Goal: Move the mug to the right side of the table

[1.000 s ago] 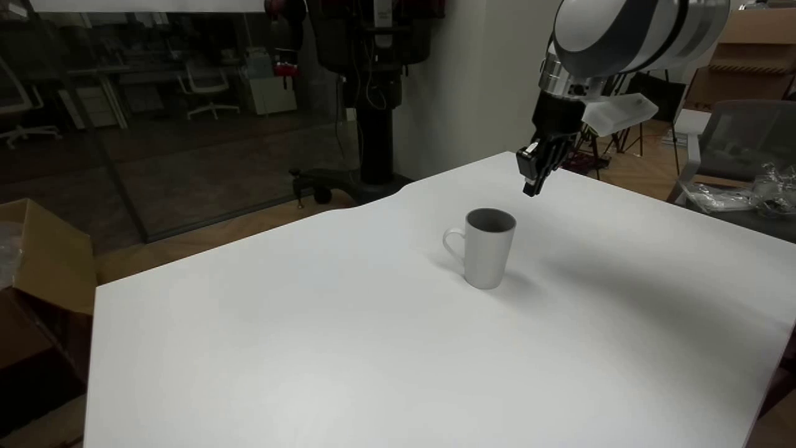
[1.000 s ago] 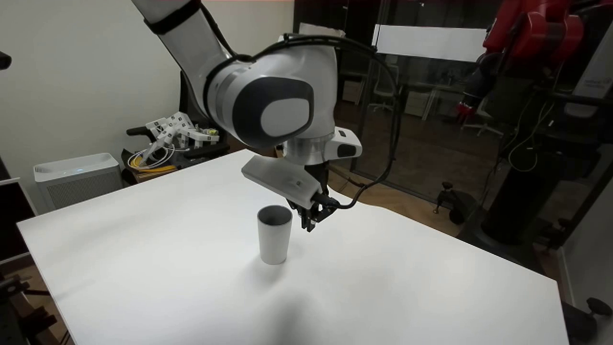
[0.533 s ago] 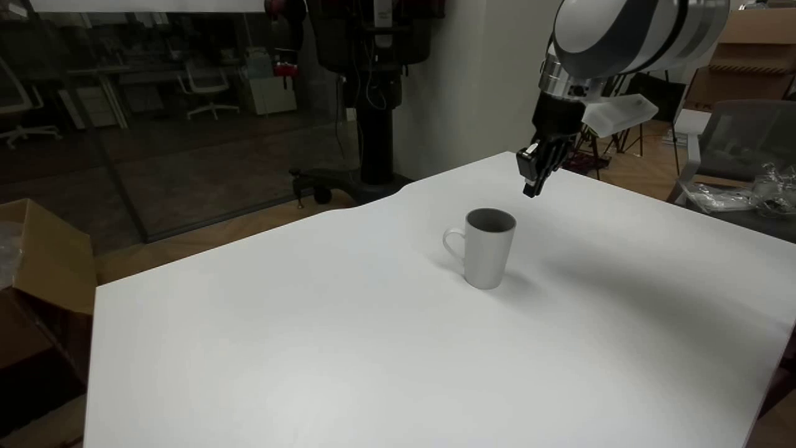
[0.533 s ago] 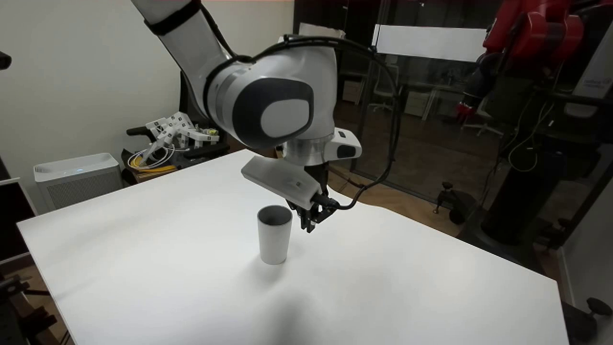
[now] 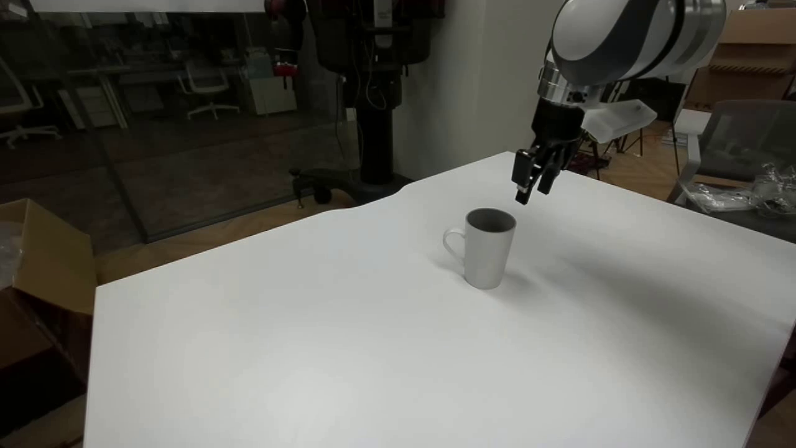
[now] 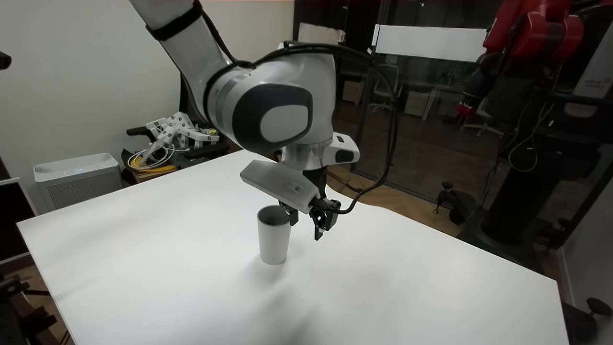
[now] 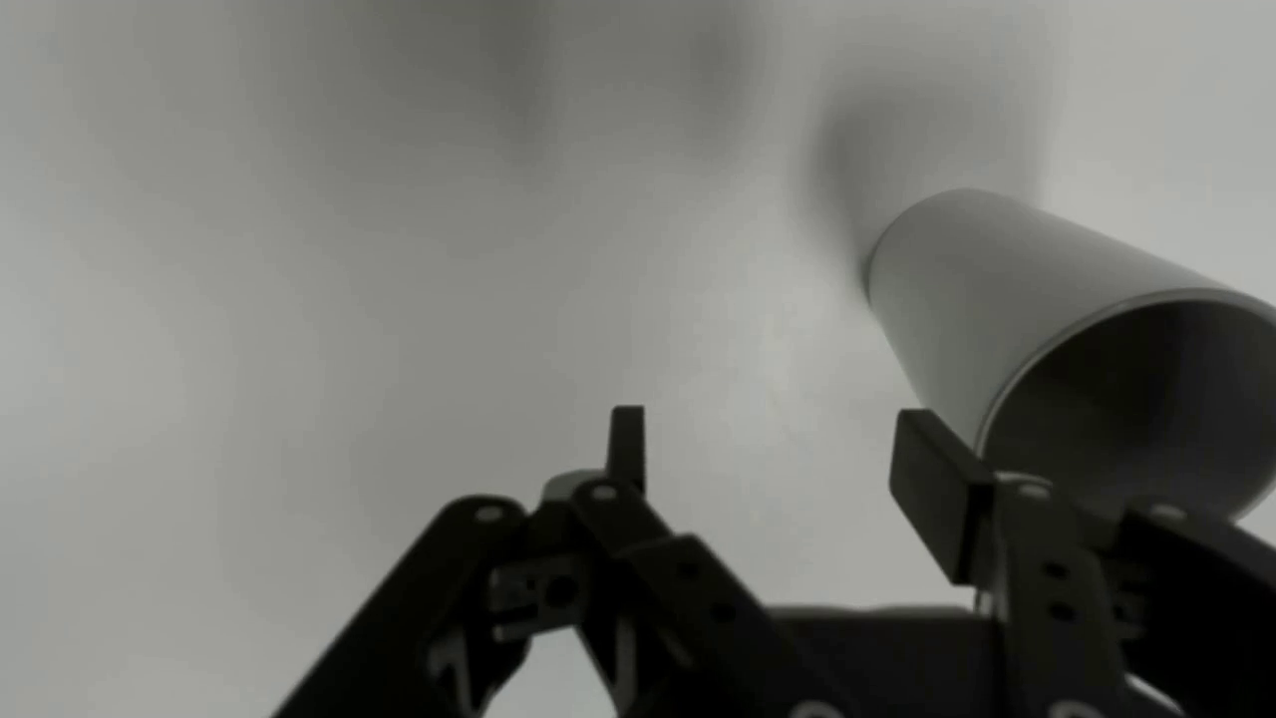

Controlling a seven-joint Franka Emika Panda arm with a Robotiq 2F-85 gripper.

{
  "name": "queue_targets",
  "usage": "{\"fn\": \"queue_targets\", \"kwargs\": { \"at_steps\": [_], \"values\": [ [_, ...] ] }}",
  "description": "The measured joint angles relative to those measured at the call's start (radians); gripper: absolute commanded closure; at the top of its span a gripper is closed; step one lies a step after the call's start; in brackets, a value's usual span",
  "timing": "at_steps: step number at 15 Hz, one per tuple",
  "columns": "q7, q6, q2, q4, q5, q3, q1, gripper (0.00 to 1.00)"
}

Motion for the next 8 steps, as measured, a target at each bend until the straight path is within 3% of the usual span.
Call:
{"fn": "queue_targets", "kwargs": {
  "at_steps": [2,3,4,8],
  "values": [
    [0.0,0.001,0.0,0.0,-0.001,0.0,0.001,0.0],
    [0.0,0.001,-0.001,0.0,-0.001,0.0,0.001,0.07],
    [0.0,0.002,-0.002,0.0,-0.001,0.002,0.001,0.0],
    [0.0,0.002,-0.004,0.0,-0.001,0.004,0.002,0.0]
  ]
}}
